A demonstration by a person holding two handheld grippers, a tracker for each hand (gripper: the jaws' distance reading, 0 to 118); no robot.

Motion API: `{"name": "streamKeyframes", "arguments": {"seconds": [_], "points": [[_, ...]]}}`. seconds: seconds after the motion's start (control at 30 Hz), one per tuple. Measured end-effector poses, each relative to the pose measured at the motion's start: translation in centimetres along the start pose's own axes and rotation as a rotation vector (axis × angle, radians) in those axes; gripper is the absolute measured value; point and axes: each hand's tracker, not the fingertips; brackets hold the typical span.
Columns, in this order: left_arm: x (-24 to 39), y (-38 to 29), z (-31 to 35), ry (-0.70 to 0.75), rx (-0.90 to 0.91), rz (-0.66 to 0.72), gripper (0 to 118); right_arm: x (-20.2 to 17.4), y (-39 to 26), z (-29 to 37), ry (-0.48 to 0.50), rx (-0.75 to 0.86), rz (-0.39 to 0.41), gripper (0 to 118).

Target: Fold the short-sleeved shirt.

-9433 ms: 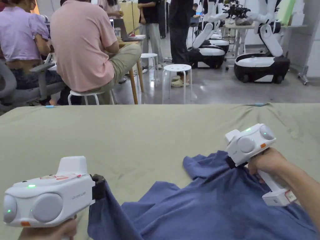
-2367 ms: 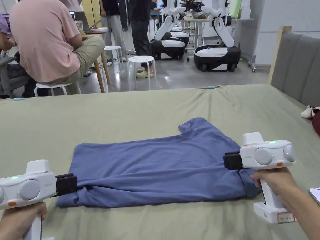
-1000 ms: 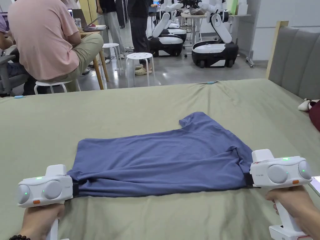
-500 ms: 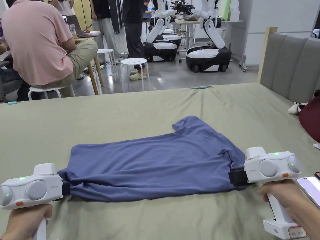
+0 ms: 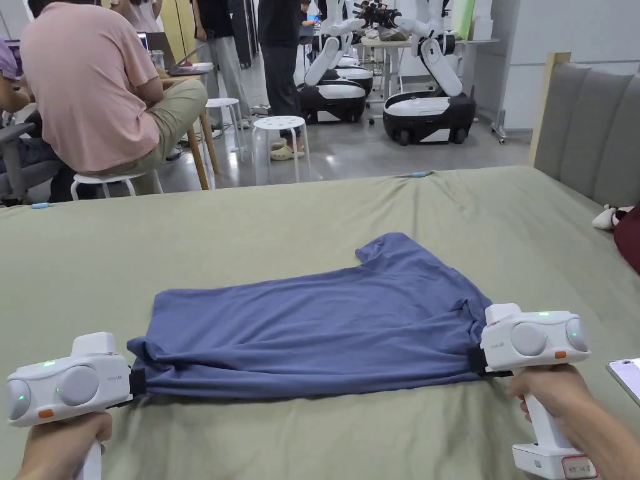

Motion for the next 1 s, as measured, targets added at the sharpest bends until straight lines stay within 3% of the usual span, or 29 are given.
{"name": "streamKeyframes", "arguments": {"seconds": [0.5,0.8,0.9,0.93,0.97,1.0], "points": [[-1.5,-5.5,9.3,-0.034,-0.013,-0.018,5,0.5,-6.6,9.5,0.019,-0.006,0.021,13],[-1.2,-10.1,7.2,-0.017,-0.1,-0.042,5,0.5,-9.1,7.3,0.032,-0.067,-0.007,14],[-1.3,-10.4,6.9,-0.021,-0.092,-0.032,9,0.1,-9.0,7.5,0.027,-0.064,0.011,28],[-1.4,-10.0,7.2,-0.024,-0.09,-0.016,23,0.5,-8.6,7.6,0.027,-0.063,0.035,50],[-1.6,-9.6,7.3,-0.028,-0.091,0.004,47,0.4,-8.4,7.9,0.018,-0.066,0.056,76],[-1.8,-9.1,7.6,-0.031,-0.089,0.007,80,0.4,-8.1,8.3,0.005,-0.082,0.068,101]]}}
